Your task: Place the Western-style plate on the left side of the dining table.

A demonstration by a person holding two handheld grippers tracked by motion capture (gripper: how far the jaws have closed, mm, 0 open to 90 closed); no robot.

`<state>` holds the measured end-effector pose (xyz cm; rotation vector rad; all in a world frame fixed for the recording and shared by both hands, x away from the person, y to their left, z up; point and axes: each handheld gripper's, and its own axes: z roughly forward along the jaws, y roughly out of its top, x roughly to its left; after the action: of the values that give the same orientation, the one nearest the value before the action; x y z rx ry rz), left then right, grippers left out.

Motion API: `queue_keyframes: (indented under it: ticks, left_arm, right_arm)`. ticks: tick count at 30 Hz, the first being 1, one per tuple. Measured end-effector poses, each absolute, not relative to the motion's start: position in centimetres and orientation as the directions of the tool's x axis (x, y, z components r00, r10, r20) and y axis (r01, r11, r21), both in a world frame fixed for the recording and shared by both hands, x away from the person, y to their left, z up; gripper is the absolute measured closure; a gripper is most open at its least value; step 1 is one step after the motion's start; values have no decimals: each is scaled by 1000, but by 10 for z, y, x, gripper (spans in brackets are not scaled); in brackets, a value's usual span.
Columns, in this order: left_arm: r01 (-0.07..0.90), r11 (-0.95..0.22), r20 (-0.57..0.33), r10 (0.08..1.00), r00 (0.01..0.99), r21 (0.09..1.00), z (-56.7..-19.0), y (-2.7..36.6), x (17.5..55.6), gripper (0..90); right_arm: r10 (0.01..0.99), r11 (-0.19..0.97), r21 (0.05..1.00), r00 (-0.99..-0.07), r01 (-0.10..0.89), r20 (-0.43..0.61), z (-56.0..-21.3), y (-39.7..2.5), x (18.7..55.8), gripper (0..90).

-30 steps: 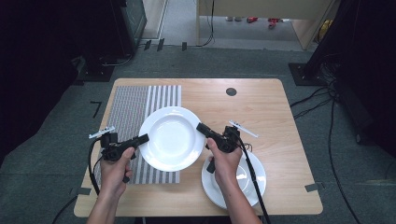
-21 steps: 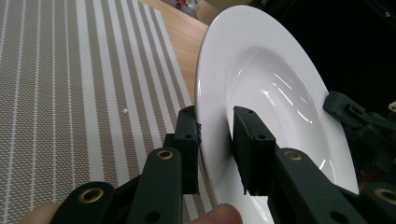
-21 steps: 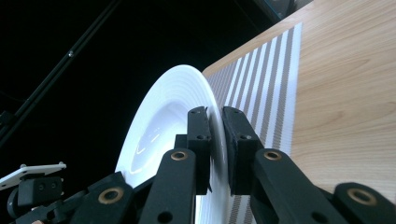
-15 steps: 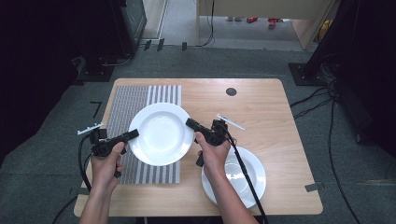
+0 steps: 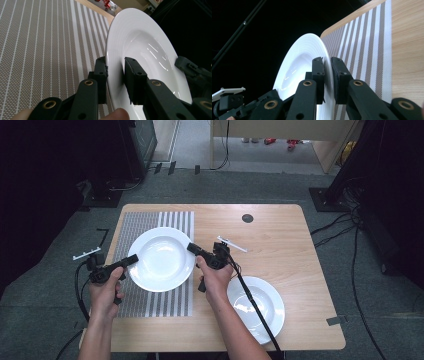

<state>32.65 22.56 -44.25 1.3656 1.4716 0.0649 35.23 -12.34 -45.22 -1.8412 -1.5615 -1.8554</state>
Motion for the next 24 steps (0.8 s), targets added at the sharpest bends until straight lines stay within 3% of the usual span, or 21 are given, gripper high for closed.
queue_keyframes:
  ticks: [24]
  left_arm:
    - [699, 414, -672, 729, 128, 582, -482, 257, 362, 745]
  right_arm:
    - [580, -460, 517, -197, 722, 791, -487, -85, 391, 825]
